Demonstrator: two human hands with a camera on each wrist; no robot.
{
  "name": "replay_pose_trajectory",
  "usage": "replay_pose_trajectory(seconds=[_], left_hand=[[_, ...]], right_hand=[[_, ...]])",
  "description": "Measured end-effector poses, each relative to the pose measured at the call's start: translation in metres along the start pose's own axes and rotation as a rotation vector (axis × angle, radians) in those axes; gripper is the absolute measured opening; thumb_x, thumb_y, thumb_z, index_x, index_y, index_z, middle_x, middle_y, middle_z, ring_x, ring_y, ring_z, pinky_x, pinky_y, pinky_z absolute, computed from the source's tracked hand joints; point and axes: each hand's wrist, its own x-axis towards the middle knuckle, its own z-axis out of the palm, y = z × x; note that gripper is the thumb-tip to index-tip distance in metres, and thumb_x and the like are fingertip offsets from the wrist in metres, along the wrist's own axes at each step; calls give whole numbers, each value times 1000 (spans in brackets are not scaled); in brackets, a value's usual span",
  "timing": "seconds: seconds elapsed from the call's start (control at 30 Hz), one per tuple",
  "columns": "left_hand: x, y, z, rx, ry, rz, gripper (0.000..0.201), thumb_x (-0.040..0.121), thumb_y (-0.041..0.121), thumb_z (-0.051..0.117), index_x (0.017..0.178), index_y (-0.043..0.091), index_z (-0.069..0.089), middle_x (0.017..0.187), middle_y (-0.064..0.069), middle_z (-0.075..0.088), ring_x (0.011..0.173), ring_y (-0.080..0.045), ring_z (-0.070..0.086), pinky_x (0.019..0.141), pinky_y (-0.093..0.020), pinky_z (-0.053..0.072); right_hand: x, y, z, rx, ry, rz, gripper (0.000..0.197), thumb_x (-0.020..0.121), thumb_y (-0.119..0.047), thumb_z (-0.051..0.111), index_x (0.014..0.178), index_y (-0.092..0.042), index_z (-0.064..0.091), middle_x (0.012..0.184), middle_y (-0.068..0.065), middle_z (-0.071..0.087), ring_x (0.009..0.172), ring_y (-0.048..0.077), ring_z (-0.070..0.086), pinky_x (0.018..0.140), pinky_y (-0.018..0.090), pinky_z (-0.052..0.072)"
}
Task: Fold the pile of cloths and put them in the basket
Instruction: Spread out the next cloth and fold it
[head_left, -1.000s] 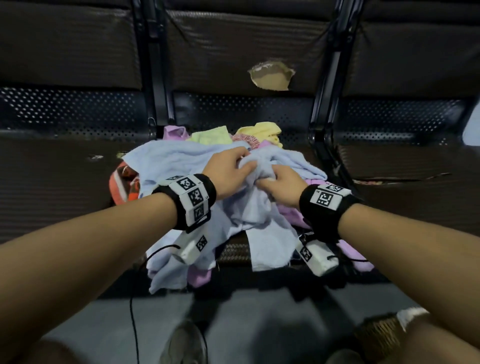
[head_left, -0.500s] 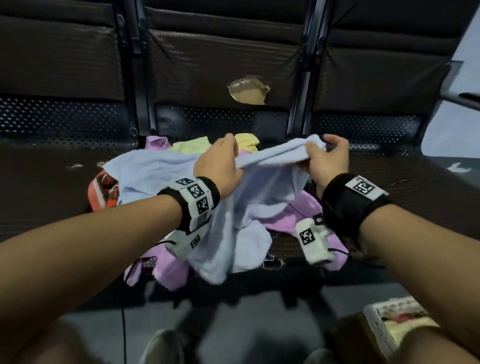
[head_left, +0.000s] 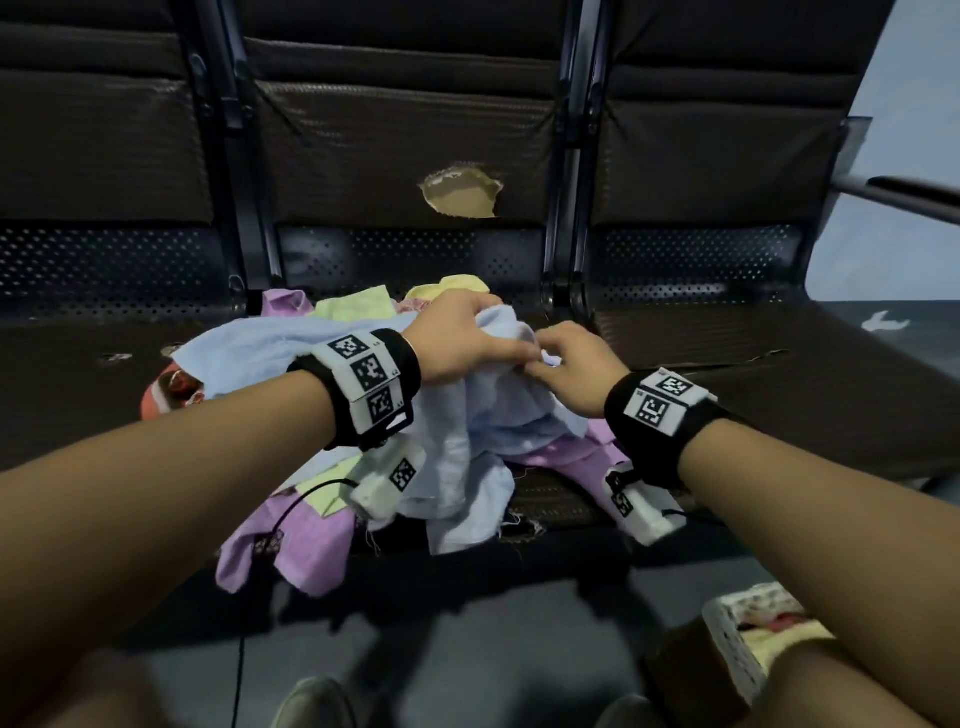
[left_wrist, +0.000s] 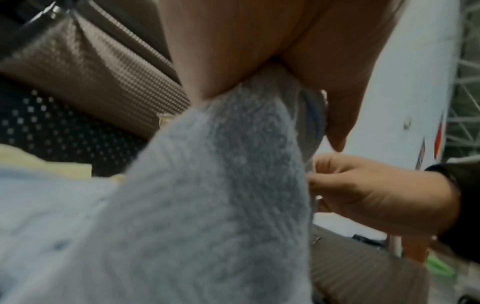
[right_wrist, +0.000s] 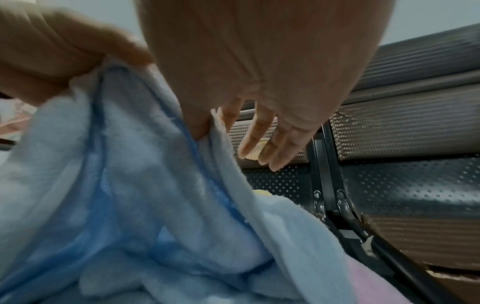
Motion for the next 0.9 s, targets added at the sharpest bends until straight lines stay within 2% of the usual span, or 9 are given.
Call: replay_pose_trajectory(seconds=[0.07,0.2,0.27,0.37,0.47,0.6,0.7,0.8,0.9], left_hand=[[-1,-7,-7,300,6,-40,43,66,45,84,84,17,57,78,3,60,73,-15,56,64,-30,43],[-10,-18,-13,598,159,2,36,87,34,64,120,25,53,103,-8,62,98,-29,57,81,-37,48],[-10,-14,-15,586,183,71,21,93,26,56,111,21,64,104,-10,60,101,-30,56,86,-40,46],[-6,-4,-20,442,200,-21,12,90,29,58,96,20,60,89,-2,67,85,-25,62,67,-34,46],[-6,3,-23,272,151,-73,31,77,35,73,98,25,53,83,7,66,76,-14,62,60,-27,45],[-10,-3,-19,322,219,-83,17,83,22,63,74,24,49,71,5,57,77,-25,59,60,-31,33],[-16,-13,-25,216,352,-188,22,89,20,55,67,18,52,64,2,54,73,-26,54,63,-32,38],[-20,-20,-35,44,382,-251,22,90,15,47,75,5,59,74,-10,59,83,-38,63,76,-46,52],[-24,-27,-36,198,340,-234,14,90,17,53,100,14,62,89,-11,68,87,-33,62,72,-35,46]], right_hand=[[0,1,-2,7,95,-3,24,93,-30,63,71,-21,57,79,3,62,81,25,58,70,35,43],[3,-10,-5,129,236,-84,9,94,-24,60,86,-21,62,77,-2,66,76,21,61,69,36,46],[5,-22,-6,207,250,-151,5,94,-24,62,90,-21,65,76,-6,65,73,15,59,66,32,45],[14,-37,-10,246,281,-186,9,92,-27,65,88,-19,67,72,-5,62,66,10,54,62,29,43],[20,-51,-15,281,261,-172,5,88,-28,68,87,-22,69,76,-5,67,71,11,60,67,32,48],[16,-60,-12,278,231,-205,12,83,-30,69,94,-28,66,80,-6,69,76,11,63,68,28,50],[9,-46,-7,146,217,-123,12,83,-26,64,95,-26,63,76,-4,65,73,19,61,64,30,45],[-2,-25,0,-128,39,16,14,92,-20,54,90,-11,64,83,12,65,84,36,61,67,37,44],[-7,-18,-1,-68,25,28,20,97,-14,45,89,-5,62,86,16,66,88,38,61,70,39,42]])
